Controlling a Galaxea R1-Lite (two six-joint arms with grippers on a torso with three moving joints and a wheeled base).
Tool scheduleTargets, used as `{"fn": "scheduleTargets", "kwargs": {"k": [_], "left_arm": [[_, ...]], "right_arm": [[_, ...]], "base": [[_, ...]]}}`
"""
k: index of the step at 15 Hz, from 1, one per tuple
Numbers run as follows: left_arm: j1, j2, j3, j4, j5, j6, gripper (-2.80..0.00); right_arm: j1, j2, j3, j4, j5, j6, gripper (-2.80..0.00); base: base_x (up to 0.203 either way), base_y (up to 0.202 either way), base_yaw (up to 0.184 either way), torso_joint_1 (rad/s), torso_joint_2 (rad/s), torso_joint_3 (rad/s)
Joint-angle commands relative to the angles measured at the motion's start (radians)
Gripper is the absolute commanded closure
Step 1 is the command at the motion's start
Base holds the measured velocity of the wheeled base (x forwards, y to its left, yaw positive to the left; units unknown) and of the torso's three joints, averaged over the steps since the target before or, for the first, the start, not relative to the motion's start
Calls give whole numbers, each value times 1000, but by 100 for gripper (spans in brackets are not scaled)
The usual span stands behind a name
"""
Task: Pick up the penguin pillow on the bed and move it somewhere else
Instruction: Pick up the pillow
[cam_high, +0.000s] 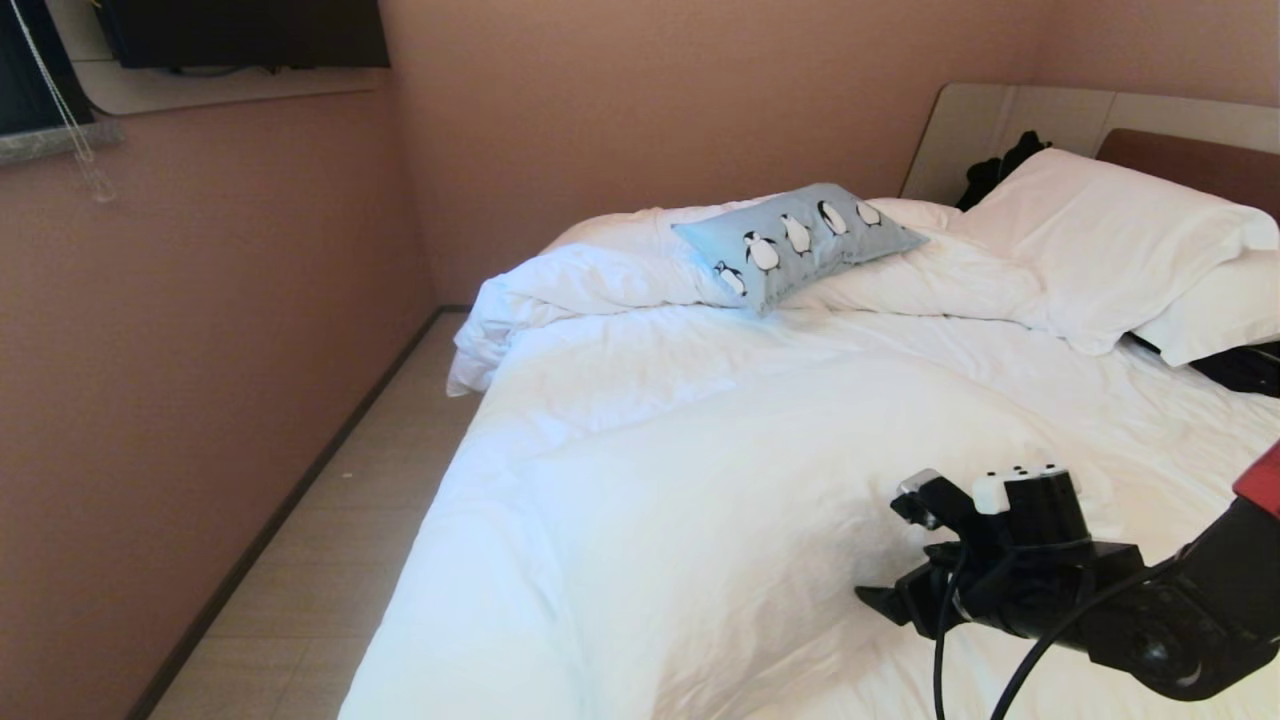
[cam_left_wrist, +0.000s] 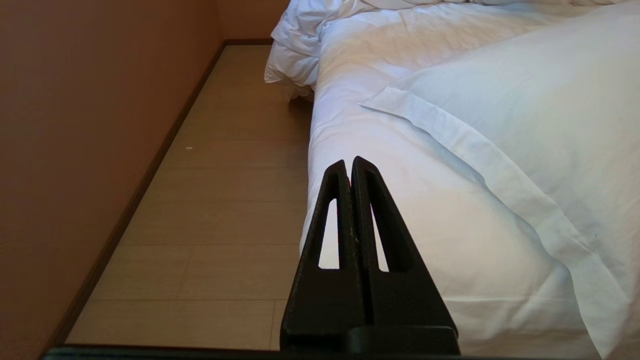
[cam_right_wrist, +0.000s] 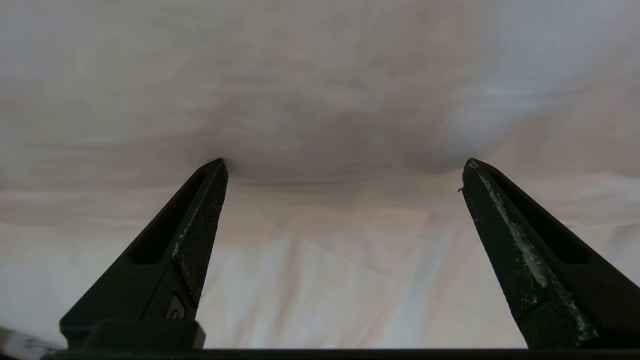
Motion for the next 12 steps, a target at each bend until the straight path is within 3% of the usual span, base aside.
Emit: {"fn": "scheduleTargets", "kwargs": {"k": [1, 5, 12], "left_arm": [[0, 0, 0, 0, 0, -1, 0], [0, 0, 1, 0, 0, 0, 0], [0, 0, 1, 0, 0, 0, 0]], "right_arm": [[1, 55, 29, -124, -51, -125, -280], [4, 102, 112, -295, -60, -232, -280], [35, 166, 128, -301, -88, -254, -280]], "base": [[0, 0, 0, 0, 0, 0], [0, 0, 0, 0, 0, 0], [0, 0, 0, 0, 0, 0]]}}
